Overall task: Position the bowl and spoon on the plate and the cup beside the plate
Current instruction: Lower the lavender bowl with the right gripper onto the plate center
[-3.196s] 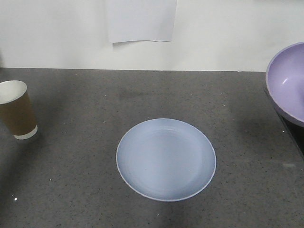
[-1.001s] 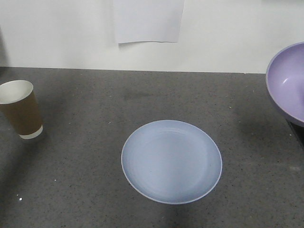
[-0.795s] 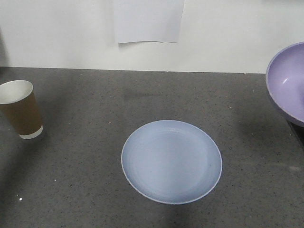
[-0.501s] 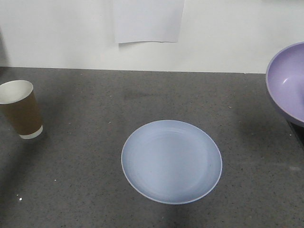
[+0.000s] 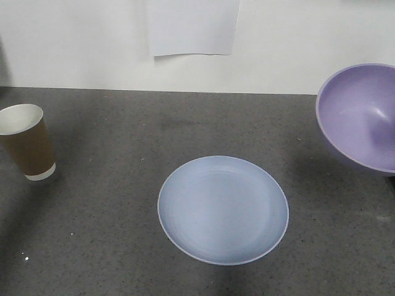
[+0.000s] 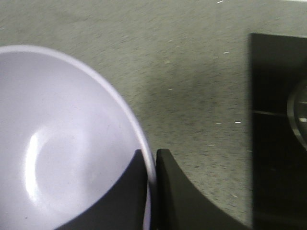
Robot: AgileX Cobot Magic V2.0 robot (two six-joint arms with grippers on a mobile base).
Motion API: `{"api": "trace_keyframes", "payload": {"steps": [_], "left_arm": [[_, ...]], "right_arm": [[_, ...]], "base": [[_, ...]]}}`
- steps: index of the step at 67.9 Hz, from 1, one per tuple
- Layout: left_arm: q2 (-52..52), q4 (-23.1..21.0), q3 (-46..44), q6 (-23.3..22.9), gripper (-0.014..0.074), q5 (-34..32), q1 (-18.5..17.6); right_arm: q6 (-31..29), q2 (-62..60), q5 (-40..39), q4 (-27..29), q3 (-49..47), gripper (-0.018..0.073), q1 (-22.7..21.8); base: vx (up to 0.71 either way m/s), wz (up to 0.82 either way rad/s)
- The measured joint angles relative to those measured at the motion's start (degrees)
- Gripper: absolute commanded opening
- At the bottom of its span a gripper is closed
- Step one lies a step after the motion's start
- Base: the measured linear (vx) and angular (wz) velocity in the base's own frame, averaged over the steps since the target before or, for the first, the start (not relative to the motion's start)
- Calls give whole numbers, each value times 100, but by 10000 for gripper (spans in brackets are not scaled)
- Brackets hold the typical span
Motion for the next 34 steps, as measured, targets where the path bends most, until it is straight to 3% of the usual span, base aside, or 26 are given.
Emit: {"api": "trace_keyframes", "payload": {"steps": [12,34], "left_arm": [[0,0,0,0,-6,0,0],[0,0,0,0,-6,0,0]], "right_arm": [[-305,518,-13,356,0,-4,243],[-73,1652,-591,58,0,-4,1740]], "base": [[0,0],[0,0]]}}
